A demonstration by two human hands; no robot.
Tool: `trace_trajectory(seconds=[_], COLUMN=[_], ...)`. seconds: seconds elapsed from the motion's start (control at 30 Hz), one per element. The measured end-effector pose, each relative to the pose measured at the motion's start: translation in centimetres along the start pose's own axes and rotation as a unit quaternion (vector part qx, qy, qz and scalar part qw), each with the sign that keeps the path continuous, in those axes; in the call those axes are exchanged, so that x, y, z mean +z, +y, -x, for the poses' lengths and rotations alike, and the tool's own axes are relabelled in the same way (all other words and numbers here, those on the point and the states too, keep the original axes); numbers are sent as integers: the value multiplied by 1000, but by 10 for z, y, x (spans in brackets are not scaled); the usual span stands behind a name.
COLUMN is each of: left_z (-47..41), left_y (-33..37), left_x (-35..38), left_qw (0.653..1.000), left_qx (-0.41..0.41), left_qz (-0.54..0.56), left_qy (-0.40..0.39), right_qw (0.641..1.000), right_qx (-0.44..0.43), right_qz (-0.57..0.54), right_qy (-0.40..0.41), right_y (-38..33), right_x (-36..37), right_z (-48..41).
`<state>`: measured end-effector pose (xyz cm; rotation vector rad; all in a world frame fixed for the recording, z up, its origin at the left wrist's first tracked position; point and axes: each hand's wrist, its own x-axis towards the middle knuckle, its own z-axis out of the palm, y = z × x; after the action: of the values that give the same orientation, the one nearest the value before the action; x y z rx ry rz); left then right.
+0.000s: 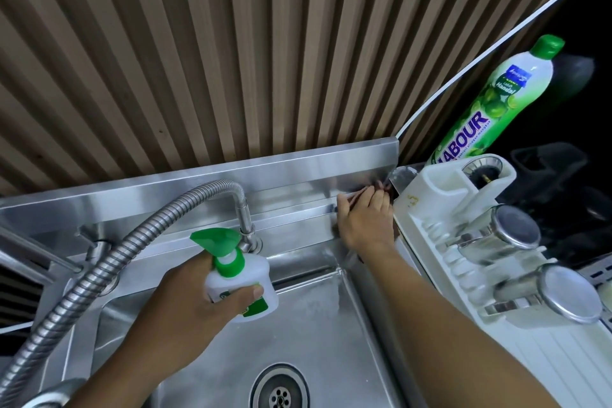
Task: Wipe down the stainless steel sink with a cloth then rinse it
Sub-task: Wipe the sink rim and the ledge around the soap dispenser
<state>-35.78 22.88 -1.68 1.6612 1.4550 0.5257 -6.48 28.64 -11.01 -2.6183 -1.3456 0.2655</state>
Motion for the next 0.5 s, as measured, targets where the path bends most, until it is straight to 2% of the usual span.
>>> trace_trajectory(seconds=[0.13,0.33,0.5], left_z=[0,1,0], left_y=[1,2,0], left_x=[0,-1,-2], left_qw=[1000,1000,1000], left_qx=[-1,0,-3], left_qz=[4,3,-13], left_qy=[2,4,6], right_qw=[999,996,990], right_qx=[26,-51,-70], right_qz=[26,66,87], right_qy=[0,24,86], right_y=[-7,24,67], right_x=[1,20,21], right_z=[-6,46,80])
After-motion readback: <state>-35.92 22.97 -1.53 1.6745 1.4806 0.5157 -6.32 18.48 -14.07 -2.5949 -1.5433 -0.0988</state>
